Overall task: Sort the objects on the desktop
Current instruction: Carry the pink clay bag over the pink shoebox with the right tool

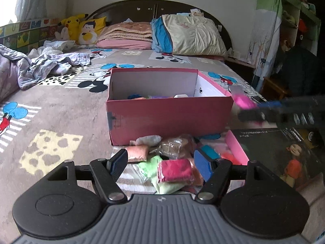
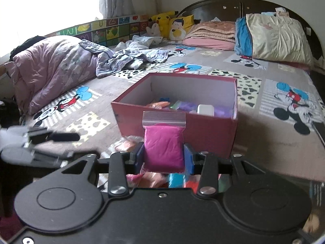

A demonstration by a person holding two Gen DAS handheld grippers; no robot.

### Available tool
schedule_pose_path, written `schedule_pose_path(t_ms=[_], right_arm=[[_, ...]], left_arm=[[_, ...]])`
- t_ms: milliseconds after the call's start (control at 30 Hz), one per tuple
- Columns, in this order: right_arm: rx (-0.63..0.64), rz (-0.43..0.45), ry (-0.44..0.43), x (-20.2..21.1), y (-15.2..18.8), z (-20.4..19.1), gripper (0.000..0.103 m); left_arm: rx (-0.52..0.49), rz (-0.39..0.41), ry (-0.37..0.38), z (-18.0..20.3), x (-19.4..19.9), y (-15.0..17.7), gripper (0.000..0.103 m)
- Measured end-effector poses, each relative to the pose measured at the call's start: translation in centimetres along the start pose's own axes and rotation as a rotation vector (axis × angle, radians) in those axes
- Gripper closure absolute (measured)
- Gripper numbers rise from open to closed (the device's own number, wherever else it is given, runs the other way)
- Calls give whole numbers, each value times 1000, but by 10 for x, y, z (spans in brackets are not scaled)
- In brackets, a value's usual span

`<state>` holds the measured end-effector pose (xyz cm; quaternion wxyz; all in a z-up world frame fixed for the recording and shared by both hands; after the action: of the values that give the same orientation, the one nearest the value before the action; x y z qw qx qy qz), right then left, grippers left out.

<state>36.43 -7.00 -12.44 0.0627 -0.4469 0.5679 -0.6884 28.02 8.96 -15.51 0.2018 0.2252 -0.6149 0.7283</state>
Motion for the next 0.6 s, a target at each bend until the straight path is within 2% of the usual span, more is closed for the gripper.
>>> schedule_pose_path(t_ms=[367, 600], right_arm=[[46, -1, 23, -27, -33, 19, 64], [74, -11, 35, -43, -50, 28, 64]], left_arm=[[-25, 67, 5, 3, -3, 23, 32], [-32, 61, 22, 13, -10, 36, 32]])
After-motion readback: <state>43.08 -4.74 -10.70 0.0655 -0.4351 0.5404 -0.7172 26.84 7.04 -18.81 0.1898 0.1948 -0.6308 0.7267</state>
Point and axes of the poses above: each gripper's, at about its wrist camera, not at the fingertips, and x roughly against the way its jaws point, z to its right, y to its underside, the point moved 8 cm from there along -x, roughly the way its jaws point, and after that the axes turned 4 degrees about x, right-handed, at the moved point
